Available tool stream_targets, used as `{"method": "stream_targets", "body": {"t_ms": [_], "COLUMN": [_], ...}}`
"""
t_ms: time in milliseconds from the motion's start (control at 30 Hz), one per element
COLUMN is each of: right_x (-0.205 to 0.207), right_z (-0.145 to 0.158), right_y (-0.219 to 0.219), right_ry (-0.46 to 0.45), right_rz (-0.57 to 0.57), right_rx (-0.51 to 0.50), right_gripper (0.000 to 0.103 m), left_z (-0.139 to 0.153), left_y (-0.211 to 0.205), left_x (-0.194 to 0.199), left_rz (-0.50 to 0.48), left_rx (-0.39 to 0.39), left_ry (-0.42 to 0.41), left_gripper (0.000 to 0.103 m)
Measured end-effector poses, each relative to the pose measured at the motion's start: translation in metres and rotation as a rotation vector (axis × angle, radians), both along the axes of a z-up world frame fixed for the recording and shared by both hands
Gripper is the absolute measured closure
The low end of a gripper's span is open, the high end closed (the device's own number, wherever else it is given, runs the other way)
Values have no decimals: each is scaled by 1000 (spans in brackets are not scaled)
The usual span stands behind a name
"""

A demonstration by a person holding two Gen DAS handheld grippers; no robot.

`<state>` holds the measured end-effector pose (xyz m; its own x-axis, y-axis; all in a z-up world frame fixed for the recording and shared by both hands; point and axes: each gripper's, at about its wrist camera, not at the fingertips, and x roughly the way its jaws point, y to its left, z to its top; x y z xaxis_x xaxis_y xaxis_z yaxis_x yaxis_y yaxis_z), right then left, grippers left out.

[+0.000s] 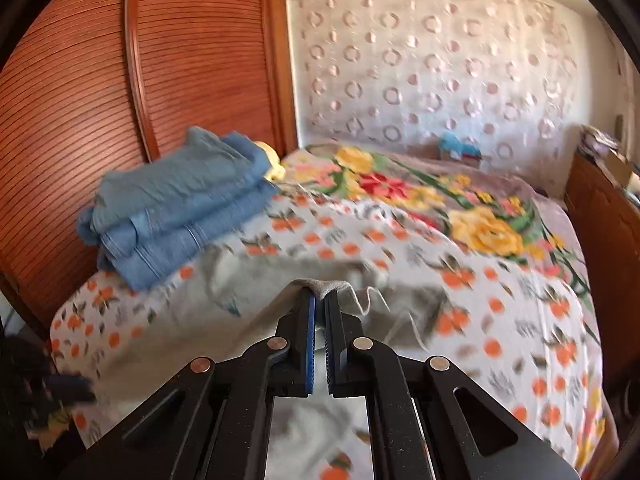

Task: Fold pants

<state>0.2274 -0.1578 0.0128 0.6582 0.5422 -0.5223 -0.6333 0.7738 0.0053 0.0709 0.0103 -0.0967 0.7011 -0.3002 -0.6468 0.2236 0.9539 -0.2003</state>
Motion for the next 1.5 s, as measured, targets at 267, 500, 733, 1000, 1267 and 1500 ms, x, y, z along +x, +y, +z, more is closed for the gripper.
{"method": "stream_targets", "body": {"t_ms": [267, 500, 733, 1000, 1267, 1500], "right_x": [21, 51, 72, 67, 69, 80], "right_z": [-5, -18, -23, -21, -27, -42], "right_y": [73, 107, 124, 106, 30, -12], "right_ry": [-17, 20, 61, 5, 19, 68], "right_rz": [95, 150, 178, 105, 58, -13], "right_rx": [-1, -6, -4, -84, -57, -90], "right_gripper": [99, 99, 99, 80, 75, 75], "left_z": [-7, -16, -17, -18, -10, -7], "left_y": [14, 21, 29, 38, 42, 34], "left_x": [-7, -13, -16, -10, -3, 5], "left_rz": [40, 55, 74, 138, 148, 140], "left_rx": [-30, -47, -51, -70, -27, -3], "left_ry": [17, 38, 40, 94, 84, 78], "left_gripper": [96, 96, 96, 87, 65, 61]}}
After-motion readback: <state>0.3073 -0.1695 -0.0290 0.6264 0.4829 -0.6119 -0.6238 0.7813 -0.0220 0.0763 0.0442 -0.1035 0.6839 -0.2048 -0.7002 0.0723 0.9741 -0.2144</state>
